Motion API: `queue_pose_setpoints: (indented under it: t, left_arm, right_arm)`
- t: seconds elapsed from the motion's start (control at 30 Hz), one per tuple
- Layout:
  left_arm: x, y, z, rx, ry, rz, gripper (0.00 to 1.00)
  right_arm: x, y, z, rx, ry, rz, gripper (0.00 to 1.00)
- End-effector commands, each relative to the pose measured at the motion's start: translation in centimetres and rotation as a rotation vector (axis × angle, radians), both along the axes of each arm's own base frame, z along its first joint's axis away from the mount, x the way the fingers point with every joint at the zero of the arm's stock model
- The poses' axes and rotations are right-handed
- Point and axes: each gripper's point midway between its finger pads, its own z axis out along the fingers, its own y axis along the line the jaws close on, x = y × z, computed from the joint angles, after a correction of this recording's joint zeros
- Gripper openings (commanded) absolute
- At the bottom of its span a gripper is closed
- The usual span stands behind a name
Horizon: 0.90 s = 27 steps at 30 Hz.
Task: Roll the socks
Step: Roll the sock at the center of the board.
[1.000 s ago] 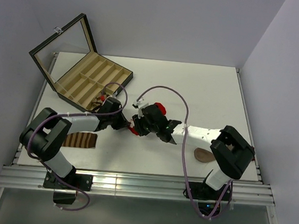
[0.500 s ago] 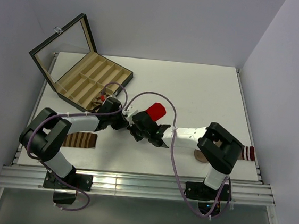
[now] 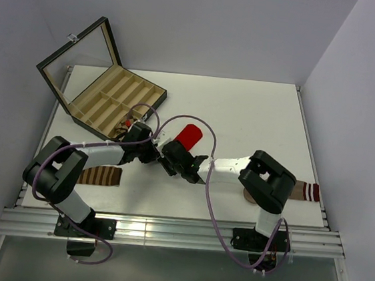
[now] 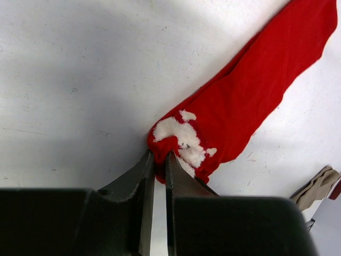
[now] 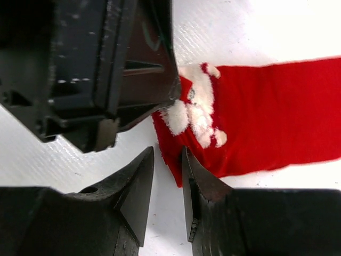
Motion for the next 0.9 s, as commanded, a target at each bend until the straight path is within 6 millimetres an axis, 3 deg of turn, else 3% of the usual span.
queue_pose_setpoints:
  t: [0.0, 0.23, 0.33, 0.47, 0.63, 0.87]
  left_arm:
    - [-0.2, 0.5, 0.4, 0.042, -0.002, -0.016, 0.01]
    - [-0.1, 0.4, 0.4, 0.049, 0.003, -0.021, 0.01]
    - [-0.1, 0.4, 0.3, 0.057, 0.008, -0.027, 0.01]
    - [0.2, 0.3, 0.4, 0.056, 0.005, -0.027, 0.01]
    - [0.2, 0.3, 0.5, 0.064, 0.004, -0.035, 0.01]
    - [0.4, 0.8, 0.3, 0.093, -0.002, -0.028, 0.01]
  right_arm:
    - [0.4, -2.4, -1.8, -0.112, 0.009, -0.067, 0.36]
    - [0.4, -3.7, -2.9, -0.143, 0.055, -0.093, 0.37]
    - [-0.1, -2.8, -1.0, -0.065, 0.042, -0.044, 0.37]
    - [-0.1, -1.6, 2.0, 0.013, 0.002, 0.004, 0.55]
    - [0.4, -1.1, 2.6, 0.009, -0.033, 0.045, 0.55]
    - [0.3, 0.0, 4.1, 0.059, -0.053, 0.087, 0.49]
